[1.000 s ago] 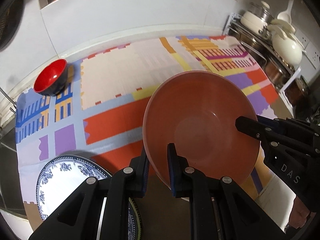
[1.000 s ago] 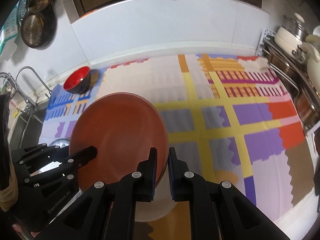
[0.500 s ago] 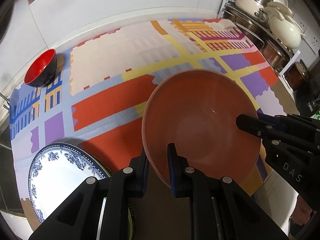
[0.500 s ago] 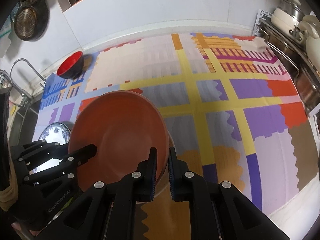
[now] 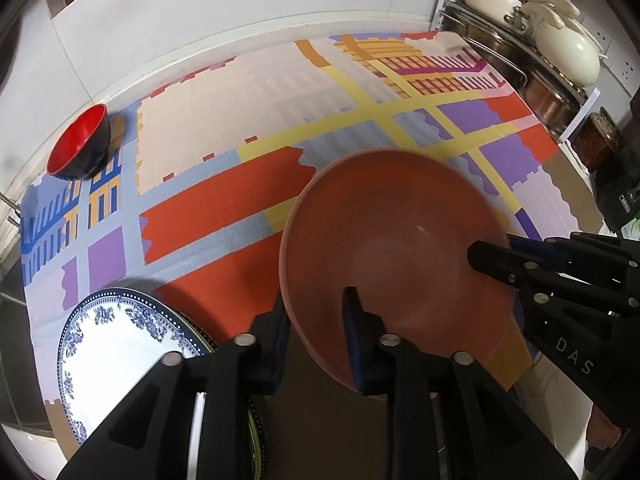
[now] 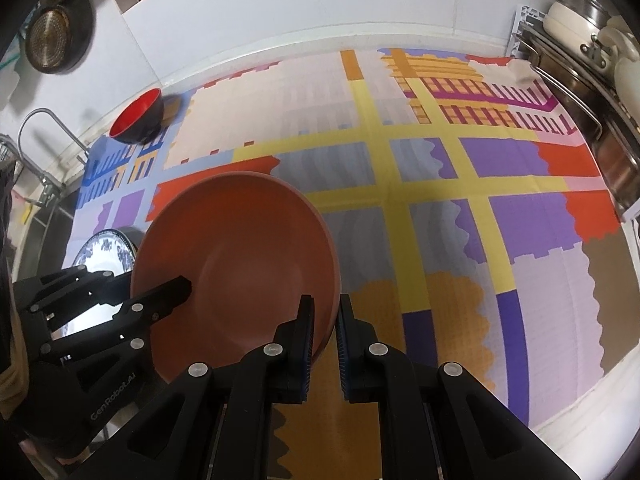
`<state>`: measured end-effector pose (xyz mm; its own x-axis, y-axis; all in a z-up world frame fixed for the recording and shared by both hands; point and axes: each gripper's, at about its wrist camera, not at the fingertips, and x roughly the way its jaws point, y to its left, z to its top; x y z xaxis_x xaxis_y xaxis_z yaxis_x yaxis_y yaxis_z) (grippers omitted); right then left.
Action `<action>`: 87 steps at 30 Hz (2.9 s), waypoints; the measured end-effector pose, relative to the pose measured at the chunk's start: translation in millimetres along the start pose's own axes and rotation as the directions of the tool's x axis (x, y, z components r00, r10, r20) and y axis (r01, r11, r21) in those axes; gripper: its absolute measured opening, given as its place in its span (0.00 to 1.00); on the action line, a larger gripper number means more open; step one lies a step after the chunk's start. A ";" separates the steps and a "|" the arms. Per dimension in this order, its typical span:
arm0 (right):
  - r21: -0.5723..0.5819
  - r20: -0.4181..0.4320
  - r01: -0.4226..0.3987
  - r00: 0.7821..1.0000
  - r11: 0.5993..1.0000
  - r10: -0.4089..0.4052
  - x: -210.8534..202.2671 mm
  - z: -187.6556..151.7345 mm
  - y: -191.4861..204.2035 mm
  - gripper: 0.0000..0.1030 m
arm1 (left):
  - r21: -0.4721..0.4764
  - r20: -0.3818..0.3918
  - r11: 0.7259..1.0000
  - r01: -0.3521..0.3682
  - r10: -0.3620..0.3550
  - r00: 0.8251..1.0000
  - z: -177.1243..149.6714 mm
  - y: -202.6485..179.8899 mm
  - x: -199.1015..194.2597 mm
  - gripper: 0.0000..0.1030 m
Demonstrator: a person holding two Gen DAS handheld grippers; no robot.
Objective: Organize plates and bowls
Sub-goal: 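Lower the pink bowl into the white bowl and open both tools, then move both tools to the red bowl by the wall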
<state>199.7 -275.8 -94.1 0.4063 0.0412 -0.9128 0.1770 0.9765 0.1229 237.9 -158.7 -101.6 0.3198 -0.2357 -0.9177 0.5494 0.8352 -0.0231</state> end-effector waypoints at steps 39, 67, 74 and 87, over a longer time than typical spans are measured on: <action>-0.138 0.167 -0.052 0.983 0.989 0.076 -35.0 42.9 71.5 0.26 | -0.173 0.173 0.982 -0.072 0.102 0.980 12.3 97.6 -70.2 0.55; -0.324 0.228 -0.116 0.954 0.939 0.196 -21.3 129.6 163.6 0.33 | -0.333 0.231 0.918 -0.215 0.300 0.925 40.8 212.1 -95.3 0.67; -0.394 0.216 -0.107 0.955 0.913 0.205 -7.6 158.3 195.0 0.33 | -0.375 0.212 0.893 -0.248 0.343 0.915 44.2 243.7 -88.8 0.68; -0.460 0.187 -0.107 0.959 0.881 0.214 23.2 196.7 238.2 0.33 | -0.403 0.176 0.876 -0.266 0.360 0.916 61.7 295.0 -58.0 0.68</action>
<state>427.6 -83.9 -9.5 0.5948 0.2093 -0.7762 -0.3000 0.9536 0.0272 429.1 70.7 -30.7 0.6265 -0.0029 -0.7794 0.0846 0.9943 0.0642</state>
